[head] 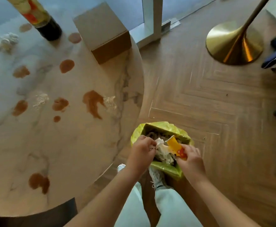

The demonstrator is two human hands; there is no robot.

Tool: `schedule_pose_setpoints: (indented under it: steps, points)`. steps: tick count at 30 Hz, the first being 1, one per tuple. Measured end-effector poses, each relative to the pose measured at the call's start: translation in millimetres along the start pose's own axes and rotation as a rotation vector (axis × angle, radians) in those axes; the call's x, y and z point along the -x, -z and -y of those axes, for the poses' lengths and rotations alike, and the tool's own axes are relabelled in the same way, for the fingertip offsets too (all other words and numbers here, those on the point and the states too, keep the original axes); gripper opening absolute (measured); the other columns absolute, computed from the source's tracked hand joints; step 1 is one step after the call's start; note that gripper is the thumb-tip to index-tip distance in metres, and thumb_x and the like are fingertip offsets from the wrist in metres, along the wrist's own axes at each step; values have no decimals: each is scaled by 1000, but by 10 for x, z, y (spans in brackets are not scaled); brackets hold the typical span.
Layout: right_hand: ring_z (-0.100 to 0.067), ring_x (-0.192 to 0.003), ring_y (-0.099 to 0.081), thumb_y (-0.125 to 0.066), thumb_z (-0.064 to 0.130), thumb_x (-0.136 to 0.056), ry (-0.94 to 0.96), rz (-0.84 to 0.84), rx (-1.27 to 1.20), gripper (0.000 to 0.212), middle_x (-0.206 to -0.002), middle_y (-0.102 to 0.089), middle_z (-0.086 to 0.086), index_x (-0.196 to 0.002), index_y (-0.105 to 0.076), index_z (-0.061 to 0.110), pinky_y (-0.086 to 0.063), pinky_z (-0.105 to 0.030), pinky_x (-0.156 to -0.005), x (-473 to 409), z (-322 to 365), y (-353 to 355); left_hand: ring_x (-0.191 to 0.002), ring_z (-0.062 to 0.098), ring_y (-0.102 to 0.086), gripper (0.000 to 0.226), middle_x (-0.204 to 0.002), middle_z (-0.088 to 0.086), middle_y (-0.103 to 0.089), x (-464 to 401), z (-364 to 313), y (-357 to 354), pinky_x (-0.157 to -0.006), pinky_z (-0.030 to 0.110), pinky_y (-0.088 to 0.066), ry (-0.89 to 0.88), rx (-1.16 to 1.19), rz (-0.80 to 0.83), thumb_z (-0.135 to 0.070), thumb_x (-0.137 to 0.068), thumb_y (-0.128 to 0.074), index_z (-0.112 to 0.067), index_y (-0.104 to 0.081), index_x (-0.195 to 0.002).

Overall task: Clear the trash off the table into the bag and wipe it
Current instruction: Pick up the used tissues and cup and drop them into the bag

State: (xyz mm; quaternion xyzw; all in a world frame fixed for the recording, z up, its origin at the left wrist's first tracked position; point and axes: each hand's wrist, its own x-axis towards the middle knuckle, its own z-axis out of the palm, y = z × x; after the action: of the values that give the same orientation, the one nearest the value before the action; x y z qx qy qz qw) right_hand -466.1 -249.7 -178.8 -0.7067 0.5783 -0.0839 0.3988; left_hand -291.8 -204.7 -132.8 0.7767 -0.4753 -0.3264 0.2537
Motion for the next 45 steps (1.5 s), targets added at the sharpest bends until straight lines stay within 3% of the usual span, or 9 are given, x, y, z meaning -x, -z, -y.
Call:
schedule_pose_setpoints:
  steps: [4, 10, 15, 20, 24, 27, 35, 41, 45]
  points:
    - [-24, -107, -39, -58, 5, -81, -199, 145, 66, 39, -116, -53, -11, -121, -55, 9, -28, -24, -80, -258, -474, -379, -88, 23, -56, 16, -97, 13, -56, -298, 410, -477, -73, 15, -37, 122, -78, 108, -4, -83, -60, 0, -67, -96]
    - [-28, -140, -14, -51, -1, -82, -307, 452, 133, 77, -153, -15, -6, -147, -16, 21, -22, -37, -110, -380, -927, -765, -97, 30, -52, 23, -107, 20, -52, -545, 783, -1096, -75, 11, -28, 162, -147, 269, 1, -86, -53, 3, -62, -106]
    - [-25, -139, -14, -47, -3, -84, -362, 444, 127, 74, -153, -17, -4, -147, -16, 19, -22, -37, -111, -188, -1036, -684, -110, 25, -49, 39, -123, 14, -48, -525, 826, -1190, -89, 18, -32, 127, -199, 389, 4, -86, -48, -5, -52, -124]
    - [-26, -134, -24, -47, 0, -88, -346, 372, 121, 61, -146, -30, -8, -143, -28, 16, -28, -37, -106, -82, -892, -482, -114, 27, -49, 40, -123, 17, -50, -429, 511, -945, -95, 20, -33, 61, -178, 293, 7, -87, -43, -1, -52, -125]
    - [-27, -129, -31, -47, 4, -90, -215, 257, 69, 48, -140, -39, -11, -137, -40, 11, -29, -36, -105, -107, -508, -236, -114, 26, -49, 41, -122, 15, -53, -277, 179, -646, -95, 22, -36, -8, -164, 254, 6, -85, -45, -2, -53, -125]
    - [-25, -126, -36, -49, 5, -89, -97, 179, 21, 43, -133, -45, -11, -131, -47, 10, -30, -34, -106, -154, -102, -23, -110, 24, -52, 39, -118, 15, -56, -125, -114, -379, -92, 15, -34, -73, -132, 210, 5, -84, -49, -2, -55, -123]
    - [-29, -115, -49, -53, 1, -84, 336, 48, 10, 36, -120, -57, -16, -120, -57, 2, -35, -29, -99, -369, 1137, 401, -93, 12, -56, 29, -103, 9, -64, 223, -461, 509, -88, 13, -39, -171, -49, -138, 2, -80, -59, -5, -65, -107]
    - [-27, -104, -57, -59, 1, -84, 655, 35, -9, 31, -111, -61, -15, -115, -61, 2, -41, -21, -90, -468, 2224, 338, -90, 8, -48, 29, -109, 10, -62, 407, -282, 1445, -81, 0, -30, -19, -75, -424, 1, -82, -61, -5, -63, -110]
    - [-25, -108, -54, -59, 2, -85, 782, 121, -2, 31, -112, -59, -12, -115, -61, 4, -36, -17, -90, -479, 2831, 135, -105, 20, -56, 31, -118, 10, -60, 574, 44, 2008, -88, 12, -33, 133, -101, -550, -5, -84, -61, -9, -61, -115]
